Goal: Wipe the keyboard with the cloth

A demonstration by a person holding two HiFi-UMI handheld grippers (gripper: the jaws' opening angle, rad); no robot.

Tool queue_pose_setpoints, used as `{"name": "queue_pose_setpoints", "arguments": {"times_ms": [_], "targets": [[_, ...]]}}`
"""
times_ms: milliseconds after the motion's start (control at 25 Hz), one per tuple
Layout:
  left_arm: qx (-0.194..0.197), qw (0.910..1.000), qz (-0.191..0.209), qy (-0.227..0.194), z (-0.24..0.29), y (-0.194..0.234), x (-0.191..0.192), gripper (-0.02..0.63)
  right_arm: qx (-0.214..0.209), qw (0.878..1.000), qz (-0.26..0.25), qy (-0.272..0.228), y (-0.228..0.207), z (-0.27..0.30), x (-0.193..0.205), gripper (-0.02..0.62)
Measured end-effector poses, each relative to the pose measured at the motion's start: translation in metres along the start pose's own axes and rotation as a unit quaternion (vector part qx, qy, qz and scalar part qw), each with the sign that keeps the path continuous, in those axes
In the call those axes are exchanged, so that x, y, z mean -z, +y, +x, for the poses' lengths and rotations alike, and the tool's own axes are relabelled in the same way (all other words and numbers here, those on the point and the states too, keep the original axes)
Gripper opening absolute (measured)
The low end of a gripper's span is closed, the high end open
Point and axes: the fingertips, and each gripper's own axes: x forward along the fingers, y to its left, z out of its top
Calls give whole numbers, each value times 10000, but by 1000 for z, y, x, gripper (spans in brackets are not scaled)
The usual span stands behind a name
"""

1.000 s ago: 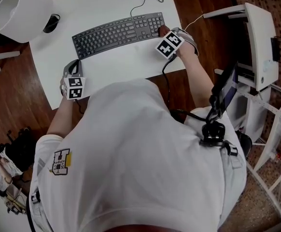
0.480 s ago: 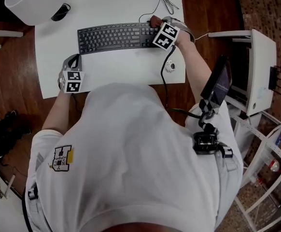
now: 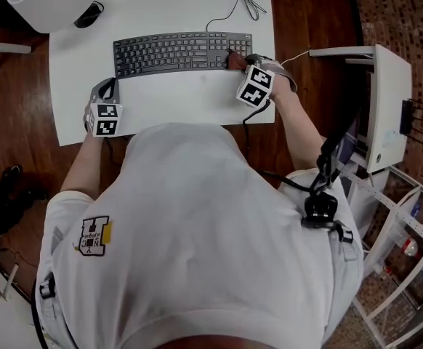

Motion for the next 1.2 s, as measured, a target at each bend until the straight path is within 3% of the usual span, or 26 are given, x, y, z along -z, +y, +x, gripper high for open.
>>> {"name": "queue_pose_setpoints", "arguments": {"times_ms": [160,280,480,680,840,1200], "targets": [[-22,10000,-41,1,-1,-1,0,0,-328,9993,-161,65,31,-5,9,100],[-15,10000,-44,4,1,0,2,0,-385,9992,-141,36,28,-4,3,100],[-26,10000,-74,12,1,0,0,0,16,9996,198,-193,-42,-3,-31,100],[-40,10000,-72,32,0,0,-1,0,330,9991,39,-250,-93,10,-79,100],[-3,10000,-69,61,2,-2,0,0,120,9995,-237,-184,-77,20,-91,100],[16,10000,-95,-22,0,2,2,0,-257,9987,-415,-122,-5,4,-72,98]]}}
